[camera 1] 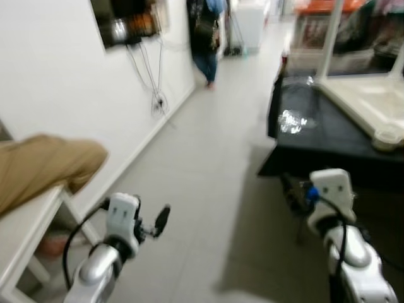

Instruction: Building children table

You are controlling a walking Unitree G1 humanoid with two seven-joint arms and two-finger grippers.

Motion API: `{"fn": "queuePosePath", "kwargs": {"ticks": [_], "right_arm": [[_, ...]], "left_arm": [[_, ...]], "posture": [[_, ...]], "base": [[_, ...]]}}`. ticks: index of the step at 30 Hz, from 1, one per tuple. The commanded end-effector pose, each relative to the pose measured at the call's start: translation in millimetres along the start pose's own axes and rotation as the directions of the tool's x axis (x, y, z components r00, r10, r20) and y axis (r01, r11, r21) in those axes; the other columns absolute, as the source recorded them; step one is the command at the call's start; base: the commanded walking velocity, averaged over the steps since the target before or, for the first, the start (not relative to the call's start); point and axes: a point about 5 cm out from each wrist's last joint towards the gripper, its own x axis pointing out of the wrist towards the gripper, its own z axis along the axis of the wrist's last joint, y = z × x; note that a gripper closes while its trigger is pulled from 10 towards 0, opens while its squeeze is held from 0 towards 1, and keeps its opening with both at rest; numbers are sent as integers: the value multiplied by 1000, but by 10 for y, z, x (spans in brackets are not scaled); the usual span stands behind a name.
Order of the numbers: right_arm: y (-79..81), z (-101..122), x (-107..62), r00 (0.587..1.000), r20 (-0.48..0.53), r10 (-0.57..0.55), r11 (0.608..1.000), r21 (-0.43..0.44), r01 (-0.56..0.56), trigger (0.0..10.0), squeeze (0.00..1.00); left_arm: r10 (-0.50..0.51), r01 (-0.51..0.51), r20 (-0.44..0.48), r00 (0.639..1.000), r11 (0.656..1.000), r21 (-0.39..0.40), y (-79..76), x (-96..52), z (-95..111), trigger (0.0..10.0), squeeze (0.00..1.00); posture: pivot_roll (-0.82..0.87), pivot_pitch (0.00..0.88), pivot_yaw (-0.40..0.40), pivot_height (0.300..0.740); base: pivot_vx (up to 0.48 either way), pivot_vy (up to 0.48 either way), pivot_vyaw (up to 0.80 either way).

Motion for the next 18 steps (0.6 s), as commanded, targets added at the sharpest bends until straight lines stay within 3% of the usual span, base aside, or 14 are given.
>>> {"fn": "queuePosePath", "kwargs": {"ticks": [1,6,10,18], "right_arm": [[42,-10,-20,1000,-7,22,1000,9,-22,10000,0],[67,-24,-33,999,-14,38,999,-3,-38,10000,0],[78,-29,-51,999,-15,39,999,9,-39,10000,0],[13,-70,-50,999,-48,11,1000,7,-11,10000,0]], "left_arm": [[6,-6,-17,1000,1000,4,21,-6,-27,10000,0],[3,-2,-22,1000,1000,8,13,-6,-33,10000,0],[1,0,-33,999,1000,9,1,-22,-49,10000,0],[-6,7,-51,999,1000,10,-16,-37,-73,10000,0]], "posture": [[-1,0,18,740],[-3,0,19,740],[-5,0,18,740],[-9,0,17,740]], "base": [[0,0,0],[0,0,0],[0,0,800],[0,0,0]]}}
